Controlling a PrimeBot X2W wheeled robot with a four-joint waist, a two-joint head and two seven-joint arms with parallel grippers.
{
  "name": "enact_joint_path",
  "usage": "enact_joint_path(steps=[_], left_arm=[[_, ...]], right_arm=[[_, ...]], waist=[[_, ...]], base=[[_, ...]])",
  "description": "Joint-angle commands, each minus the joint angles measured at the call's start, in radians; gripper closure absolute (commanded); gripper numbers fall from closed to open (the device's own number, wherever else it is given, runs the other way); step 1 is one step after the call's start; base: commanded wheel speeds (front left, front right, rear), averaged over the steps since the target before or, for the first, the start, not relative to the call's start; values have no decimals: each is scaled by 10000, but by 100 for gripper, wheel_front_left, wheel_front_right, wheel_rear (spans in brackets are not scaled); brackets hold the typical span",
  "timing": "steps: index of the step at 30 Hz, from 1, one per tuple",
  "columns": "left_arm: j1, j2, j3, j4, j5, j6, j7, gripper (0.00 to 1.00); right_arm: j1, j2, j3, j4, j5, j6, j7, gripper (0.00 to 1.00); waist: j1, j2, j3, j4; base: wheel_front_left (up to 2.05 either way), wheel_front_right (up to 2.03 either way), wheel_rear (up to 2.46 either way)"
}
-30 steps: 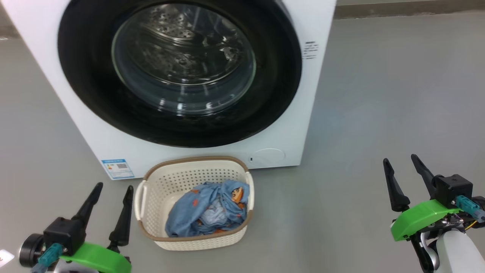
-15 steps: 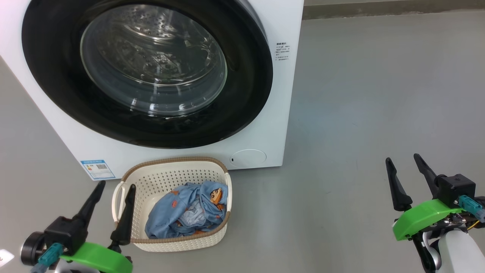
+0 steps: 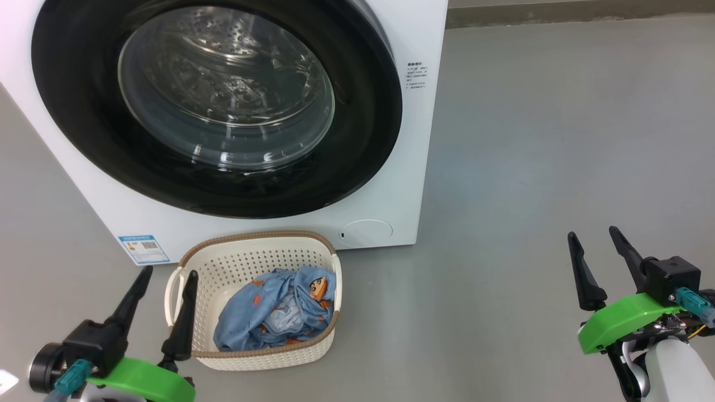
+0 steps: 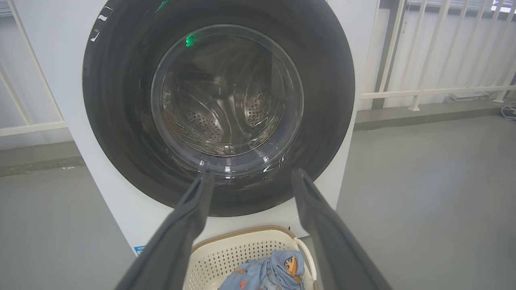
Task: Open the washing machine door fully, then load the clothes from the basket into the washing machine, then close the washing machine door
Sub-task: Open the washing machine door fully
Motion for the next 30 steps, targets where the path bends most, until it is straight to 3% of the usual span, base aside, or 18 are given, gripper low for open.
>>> enact_joint_path(steps=[1,18,23,30], left_arm=[[-246,141,370,-313,70,-17,-65,0],[-177,70,182,-544,157,-17,-65,0],[-177,55,118,-604,164,-17,-65,0],[-258,22,27,-731,197,-17,-65,0]], right_arm=[[-173,-45,216,-256,91,16,-120,0],[-1562,-185,375,-364,1337,16,-120,0],[-2240,-130,212,-336,2474,16,-120,0],[-3324,63,-415,95,5311,16,97,0]], waist=[[-1,0,5,3],[-1,0,283,90],[-1,0,447,138],[-1,0,826,230]], base=[[0,0,0],[0,0,0],[0,0,0],[0,0,0]])
